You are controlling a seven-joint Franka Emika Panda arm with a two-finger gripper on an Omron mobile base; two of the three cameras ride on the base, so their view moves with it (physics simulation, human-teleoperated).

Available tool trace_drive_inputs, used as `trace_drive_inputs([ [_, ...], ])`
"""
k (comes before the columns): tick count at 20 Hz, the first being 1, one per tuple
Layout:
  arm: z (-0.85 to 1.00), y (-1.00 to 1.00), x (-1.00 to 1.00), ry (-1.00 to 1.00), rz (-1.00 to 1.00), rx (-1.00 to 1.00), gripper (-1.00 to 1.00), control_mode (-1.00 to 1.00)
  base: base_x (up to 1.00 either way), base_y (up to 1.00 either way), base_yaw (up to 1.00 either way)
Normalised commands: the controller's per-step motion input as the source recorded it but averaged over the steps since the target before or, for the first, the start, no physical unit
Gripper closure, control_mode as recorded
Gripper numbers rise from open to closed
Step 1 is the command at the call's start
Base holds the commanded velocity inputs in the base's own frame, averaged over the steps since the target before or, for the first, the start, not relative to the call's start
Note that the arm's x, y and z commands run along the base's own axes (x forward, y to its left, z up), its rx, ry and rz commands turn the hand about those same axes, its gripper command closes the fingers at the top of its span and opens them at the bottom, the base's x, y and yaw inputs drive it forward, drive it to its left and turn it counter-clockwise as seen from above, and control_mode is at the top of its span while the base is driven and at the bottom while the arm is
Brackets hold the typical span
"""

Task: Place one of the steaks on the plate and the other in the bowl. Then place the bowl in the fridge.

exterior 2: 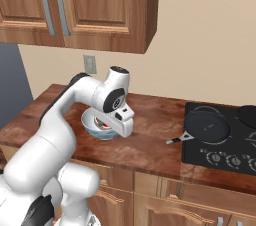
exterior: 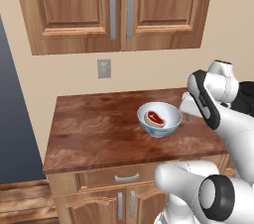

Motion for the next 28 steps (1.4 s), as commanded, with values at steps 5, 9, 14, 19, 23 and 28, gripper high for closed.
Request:
trace_drive_inputs([
  [5, -0.27, 0.00, 0.22, -0.11, 0.00, 0.00, -1.00, -1.00, 0.00, 0.00, 0.00],
  [9, -0.16, 0.00, 0.29, -0.06, 0.00, 0.00, -1.00, -1.00, 0.00, 0.00, 0.00],
  [14, -0.06, 0.00, 0.38, -0.03, 0.00, 0.00, -1.00, -1.00, 0.00, 0.00, 0.00],
  [19, -0.06, 0.00, 0.41, 0.00, 0.00, 0.00, -1.00, -1.00, 0.00, 0.00, 0.00],
  [23, -0.16, 0.00, 0.30, 0.00, 0.00, 0.00, -1.00, -1.00, 0.00, 0.00, 0.00],
  [28, -0.26, 0.00, 0.23, 0.00, 0.00, 0.00, -1.00, -1.00, 0.00, 0.00, 0.00],
])
